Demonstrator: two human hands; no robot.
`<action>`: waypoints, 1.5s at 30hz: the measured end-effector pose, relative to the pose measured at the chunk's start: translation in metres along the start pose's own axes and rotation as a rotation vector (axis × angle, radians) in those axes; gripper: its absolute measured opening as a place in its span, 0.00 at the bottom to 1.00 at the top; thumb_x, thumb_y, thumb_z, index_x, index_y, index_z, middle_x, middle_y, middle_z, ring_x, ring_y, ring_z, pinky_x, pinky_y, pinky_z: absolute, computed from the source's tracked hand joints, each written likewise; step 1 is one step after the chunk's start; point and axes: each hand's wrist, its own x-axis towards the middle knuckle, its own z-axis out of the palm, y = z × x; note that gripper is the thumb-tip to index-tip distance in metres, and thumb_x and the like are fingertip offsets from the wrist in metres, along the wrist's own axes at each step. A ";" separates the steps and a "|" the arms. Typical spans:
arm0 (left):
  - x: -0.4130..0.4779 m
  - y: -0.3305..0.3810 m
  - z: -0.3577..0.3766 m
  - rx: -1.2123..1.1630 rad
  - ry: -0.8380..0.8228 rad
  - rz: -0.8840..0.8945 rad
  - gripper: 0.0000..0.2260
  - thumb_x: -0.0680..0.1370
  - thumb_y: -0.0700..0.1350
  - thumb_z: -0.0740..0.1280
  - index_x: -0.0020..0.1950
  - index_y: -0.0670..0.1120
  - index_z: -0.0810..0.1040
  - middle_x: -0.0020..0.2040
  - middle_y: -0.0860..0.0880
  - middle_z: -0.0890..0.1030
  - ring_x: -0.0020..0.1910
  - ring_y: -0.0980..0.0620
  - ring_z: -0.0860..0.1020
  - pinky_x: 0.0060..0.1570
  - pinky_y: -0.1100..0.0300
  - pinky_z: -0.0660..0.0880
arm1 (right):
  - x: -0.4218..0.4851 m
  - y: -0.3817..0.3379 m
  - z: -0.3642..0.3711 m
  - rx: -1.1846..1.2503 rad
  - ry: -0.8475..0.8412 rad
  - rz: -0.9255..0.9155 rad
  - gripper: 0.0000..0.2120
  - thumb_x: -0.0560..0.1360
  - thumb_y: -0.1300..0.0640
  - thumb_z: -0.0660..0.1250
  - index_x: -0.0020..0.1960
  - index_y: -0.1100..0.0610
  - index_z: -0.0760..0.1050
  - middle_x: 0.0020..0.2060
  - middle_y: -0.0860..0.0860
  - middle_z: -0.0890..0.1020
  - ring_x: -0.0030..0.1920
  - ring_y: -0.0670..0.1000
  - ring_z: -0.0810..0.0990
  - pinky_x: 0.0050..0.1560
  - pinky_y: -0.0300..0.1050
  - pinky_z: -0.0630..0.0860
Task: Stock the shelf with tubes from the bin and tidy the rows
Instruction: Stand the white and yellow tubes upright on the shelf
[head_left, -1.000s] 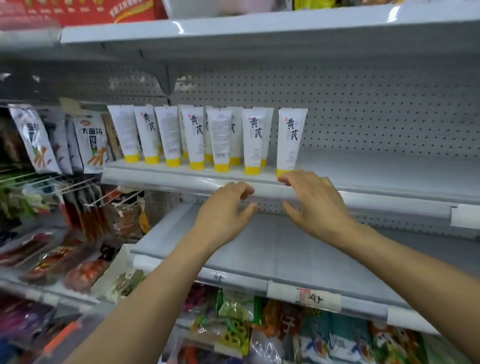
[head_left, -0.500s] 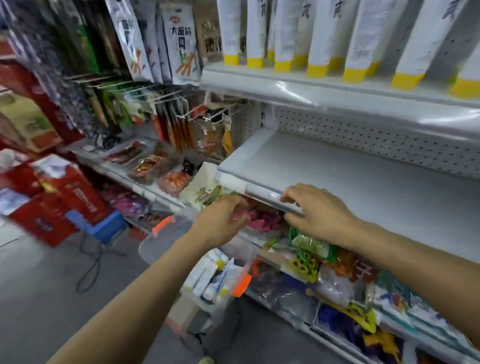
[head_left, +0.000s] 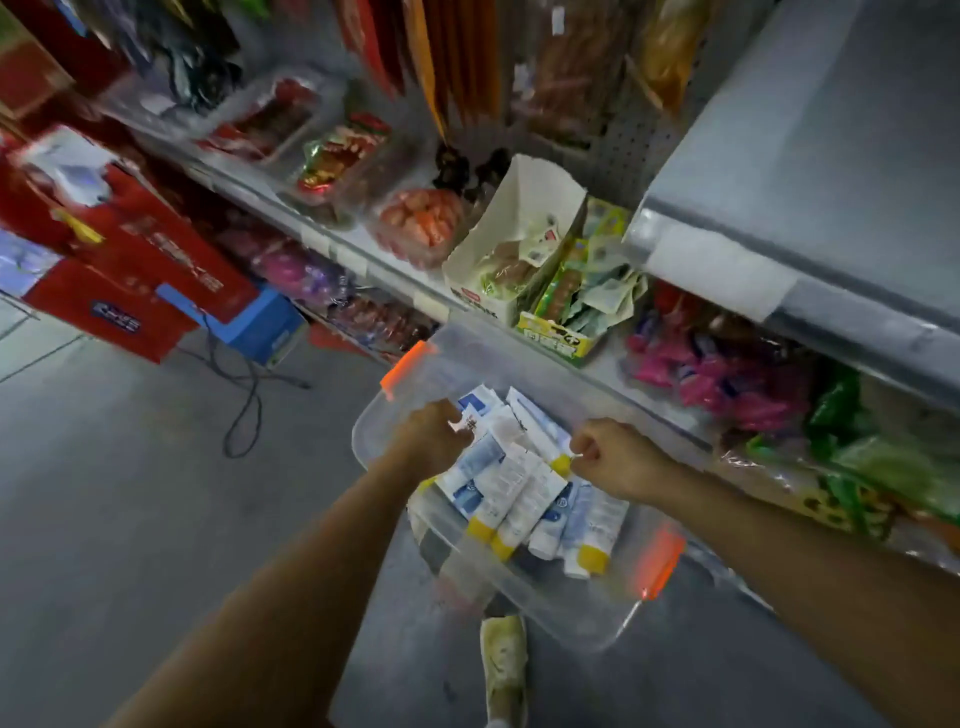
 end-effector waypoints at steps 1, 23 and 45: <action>0.018 -0.008 0.010 0.040 -0.018 -0.024 0.18 0.78 0.49 0.66 0.65 0.44 0.72 0.64 0.43 0.76 0.63 0.43 0.74 0.63 0.53 0.70 | 0.017 0.005 0.009 -0.001 0.000 0.038 0.12 0.76 0.55 0.67 0.57 0.58 0.75 0.57 0.55 0.78 0.57 0.56 0.77 0.54 0.44 0.72; 0.114 -0.047 0.087 0.117 -0.148 -0.211 0.30 0.76 0.59 0.65 0.71 0.43 0.62 0.66 0.43 0.74 0.63 0.42 0.74 0.61 0.51 0.71 | 0.155 0.026 0.100 0.223 0.007 0.430 0.32 0.68 0.36 0.62 0.63 0.58 0.73 0.57 0.57 0.80 0.56 0.59 0.79 0.56 0.54 0.77; -0.253 0.175 0.090 -0.867 0.187 0.168 0.09 0.80 0.45 0.57 0.57 0.41 0.68 0.40 0.40 0.73 0.29 0.46 0.72 0.24 0.60 0.70 | -0.250 0.093 -0.066 0.935 0.093 -0.134 0.09 0.78 0.52 0.64 0.49 0.58 0.71 0.30 0.57 0.78 0.22 0.51 0.72 0.20 0.36 0.64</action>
